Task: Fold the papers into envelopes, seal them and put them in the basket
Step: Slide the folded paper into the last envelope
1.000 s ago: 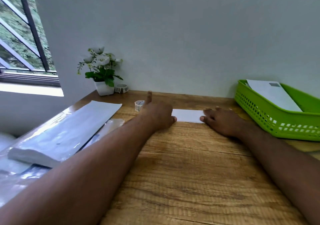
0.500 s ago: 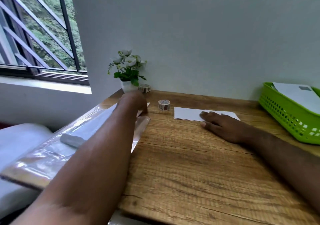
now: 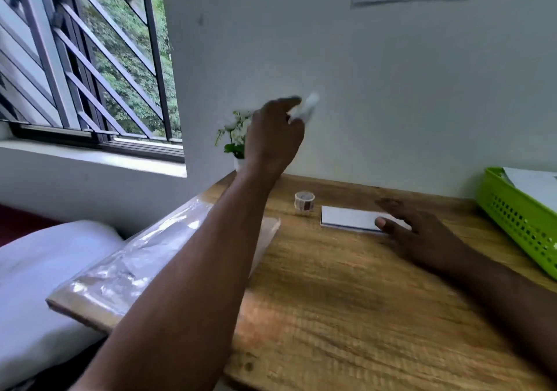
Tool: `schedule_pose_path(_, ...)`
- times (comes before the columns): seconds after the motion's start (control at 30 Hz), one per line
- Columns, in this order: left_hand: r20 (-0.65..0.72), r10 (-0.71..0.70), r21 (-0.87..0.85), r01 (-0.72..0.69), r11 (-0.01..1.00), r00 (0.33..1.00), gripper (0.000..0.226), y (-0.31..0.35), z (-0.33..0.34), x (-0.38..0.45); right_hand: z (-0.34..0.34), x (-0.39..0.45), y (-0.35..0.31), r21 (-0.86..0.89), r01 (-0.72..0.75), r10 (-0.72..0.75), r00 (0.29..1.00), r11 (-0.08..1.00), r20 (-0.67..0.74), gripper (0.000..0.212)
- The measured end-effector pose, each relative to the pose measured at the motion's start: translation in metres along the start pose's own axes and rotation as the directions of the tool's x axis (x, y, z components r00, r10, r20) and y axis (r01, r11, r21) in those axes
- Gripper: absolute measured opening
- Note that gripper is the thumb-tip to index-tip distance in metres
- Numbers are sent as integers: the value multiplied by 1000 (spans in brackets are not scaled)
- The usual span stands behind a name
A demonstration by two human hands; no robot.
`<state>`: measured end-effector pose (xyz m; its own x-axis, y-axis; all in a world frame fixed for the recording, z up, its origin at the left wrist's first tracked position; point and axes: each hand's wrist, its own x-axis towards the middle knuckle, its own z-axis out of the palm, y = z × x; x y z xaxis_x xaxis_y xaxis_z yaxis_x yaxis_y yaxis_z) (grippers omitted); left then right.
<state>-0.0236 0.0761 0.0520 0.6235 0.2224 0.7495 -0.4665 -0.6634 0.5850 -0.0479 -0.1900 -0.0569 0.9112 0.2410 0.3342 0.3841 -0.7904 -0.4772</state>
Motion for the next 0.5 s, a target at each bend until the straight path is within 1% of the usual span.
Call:
schedule_pose_path(0.03, -72, -10, -284, -11, 959, 997, 37, 8, -2, -1, 0, -3, -3, 116, -16, 24, 997, 993, -69, 57)
schedule_pose_path(0.07, -118, -68, -543, -7, 840, 991, 37, 15, -2, 3, -5, -2, -10, 261, -15, 48, 992, 965, -121, 54)
schedule_pose_path(0.1, -137, -154, -720, 8, 694, 979, 36, 15, 1, 7, -8, -2, -17, 409, -4, 60, 990, 912, -124, 51)
schedule_pose_path(0.13, -127, -251, -817, 42, 575, 960, 34, 12, 3, 8, -8, -2, -24, 553, 8, 52, 994, 833, -93, 51)
schedule_pose_path(0.17, -106, -332, -867, 76, 493, 937, 32, 8, 7, 10, -8, -1, -29, 668, 16, 25, 998, 744, -52, 55)
schedule_pose_path(0.2, -83, -410, -886, 121, 447, 909, 29, 2, 9, 10, -6, 0, -31, 759, -4, 16, 1000, 651, -8, 64)
schedule_pose_path(0.27, -30, -490, -890, 200, 409, 871, 24, -13, 15, 5, -2, 1, -35, 877, -64, 16, 998, 476, 64, 80)
schedule_pose_path(0.3, -2, -516, -874, 250, 418, 857, 25, -20, 20, 2, -2, 0, -39, 901, -83, 39, 997, 427, 73, 80)
schedule_pose_path(0.33, 13, -549, -854, 295, 429, 836, 29, -24, 24, 0, -3, 0, -42, 911, -91, 77, 995, 403, 65, 72)
schedule_pose_path(0.37, 8, -588, -852, 313, 420, 809, 33, -28, 28, -1, -5, -1, -46, 914, -82, 103, 994, 398, 44, 57)
schedule_pose_path(0.4, 6, -619, -886, 291, 361, 786, 35, -31, 33, -1, -7, -1, -49, 912, -59, 128, 992, 405, 8, 40)
schedule_pose_path(0.43, 36, -633, -925, 265, 272, 774, 37, -30, 41, -3, -9, -1, -49, 905, -28, 160, 986, 425, -44, 27)
schedule_pose_path(0.47, 87, -638, -937, 280, 209, 765, 39, -25, 45, -7, -9, 0, -47, 893, 7, 192, 976, 451, -105, 19)
schedule_pose_path(0.5, 161, -644, -915, 358, 187, 748, 42, -17, 51, -12, -11, 1, -44, 869, 47, 215, 961, 493, -174, 16)
